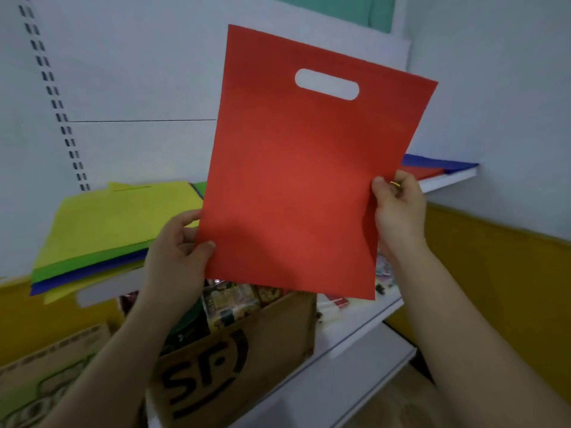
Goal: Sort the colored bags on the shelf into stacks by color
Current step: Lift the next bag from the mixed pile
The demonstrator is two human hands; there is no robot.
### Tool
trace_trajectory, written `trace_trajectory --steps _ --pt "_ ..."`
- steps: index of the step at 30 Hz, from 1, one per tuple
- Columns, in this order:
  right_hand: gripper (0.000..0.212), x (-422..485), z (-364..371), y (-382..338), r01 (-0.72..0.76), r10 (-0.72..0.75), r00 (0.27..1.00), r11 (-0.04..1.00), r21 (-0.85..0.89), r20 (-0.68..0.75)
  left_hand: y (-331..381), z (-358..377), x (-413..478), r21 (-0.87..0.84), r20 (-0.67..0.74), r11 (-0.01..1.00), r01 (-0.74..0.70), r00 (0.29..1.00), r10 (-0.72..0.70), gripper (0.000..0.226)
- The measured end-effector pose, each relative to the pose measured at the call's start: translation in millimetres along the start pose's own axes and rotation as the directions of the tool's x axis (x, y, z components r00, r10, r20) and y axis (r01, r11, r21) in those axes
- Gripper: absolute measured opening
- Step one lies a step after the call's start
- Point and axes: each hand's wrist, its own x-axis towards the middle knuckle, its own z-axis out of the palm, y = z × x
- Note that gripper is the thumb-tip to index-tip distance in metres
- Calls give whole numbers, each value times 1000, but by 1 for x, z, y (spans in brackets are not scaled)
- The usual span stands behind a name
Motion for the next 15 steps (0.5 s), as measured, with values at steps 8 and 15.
trace_trajectory --steps 8,15 --pt "14 27 -147 13 23 -42 985 993 -115 -166 5 135 -39 -135 152 990 49 988 -28 47" --pt "19 62 -275 30 -84 17 968 963 -258 -251 13 256 -77 -165 307 980 111 950 -56 48"
